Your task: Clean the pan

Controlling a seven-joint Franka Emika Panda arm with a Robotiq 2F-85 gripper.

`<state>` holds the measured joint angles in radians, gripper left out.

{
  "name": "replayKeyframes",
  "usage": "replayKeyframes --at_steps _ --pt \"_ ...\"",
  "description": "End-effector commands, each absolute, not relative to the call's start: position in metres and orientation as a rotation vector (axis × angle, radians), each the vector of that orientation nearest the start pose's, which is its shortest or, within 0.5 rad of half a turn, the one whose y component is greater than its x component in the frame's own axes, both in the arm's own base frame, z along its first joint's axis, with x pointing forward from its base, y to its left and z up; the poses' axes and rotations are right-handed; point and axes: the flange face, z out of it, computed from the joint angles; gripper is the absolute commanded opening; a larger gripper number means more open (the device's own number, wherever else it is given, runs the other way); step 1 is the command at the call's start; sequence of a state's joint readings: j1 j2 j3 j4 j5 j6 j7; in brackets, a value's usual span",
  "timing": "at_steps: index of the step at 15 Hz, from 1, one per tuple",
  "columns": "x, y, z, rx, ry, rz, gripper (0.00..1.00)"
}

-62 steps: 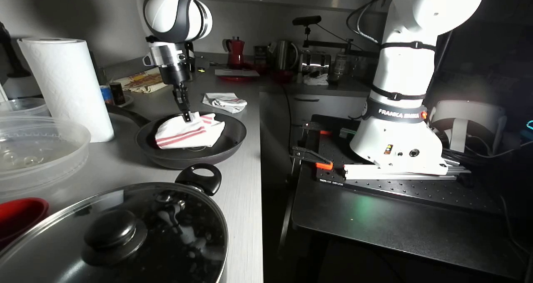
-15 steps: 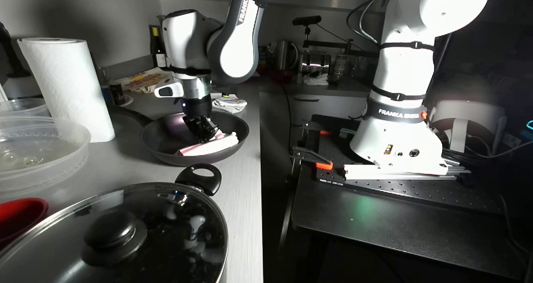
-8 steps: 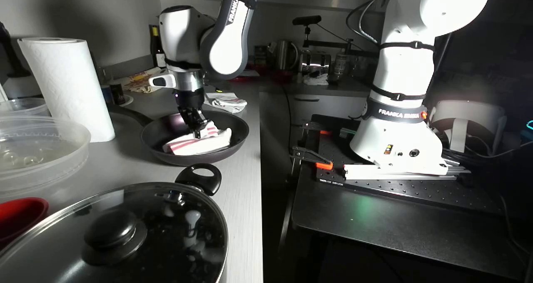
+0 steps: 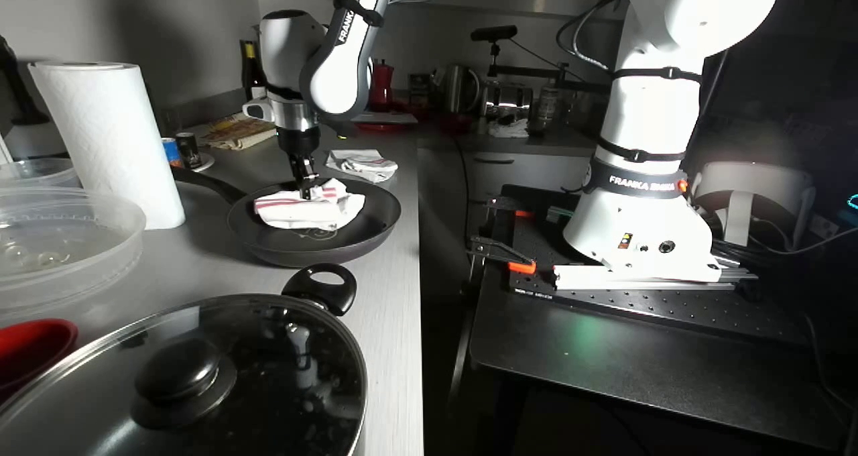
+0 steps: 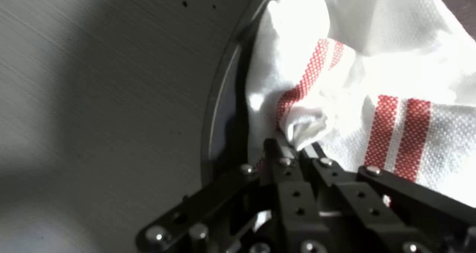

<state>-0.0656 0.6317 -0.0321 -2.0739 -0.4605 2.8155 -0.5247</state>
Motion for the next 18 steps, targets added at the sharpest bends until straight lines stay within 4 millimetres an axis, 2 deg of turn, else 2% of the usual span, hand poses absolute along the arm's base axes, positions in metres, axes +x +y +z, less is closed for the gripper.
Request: replayKeyframes --at_steps 1,9,15,18 --pt "0.595 -0.042 0.115 -3.079 -1.321 -0.062 0.02" --pt "0.586 -0.014 0.109 -3.034 -1.392 -0.065 0.02" --pt "0.576 0.021 0.109 -2.966 -1.491 -0.073 0.02" --pt "0.564 0.042 0.106 -2.918 -1.559 -0.059 0.02"
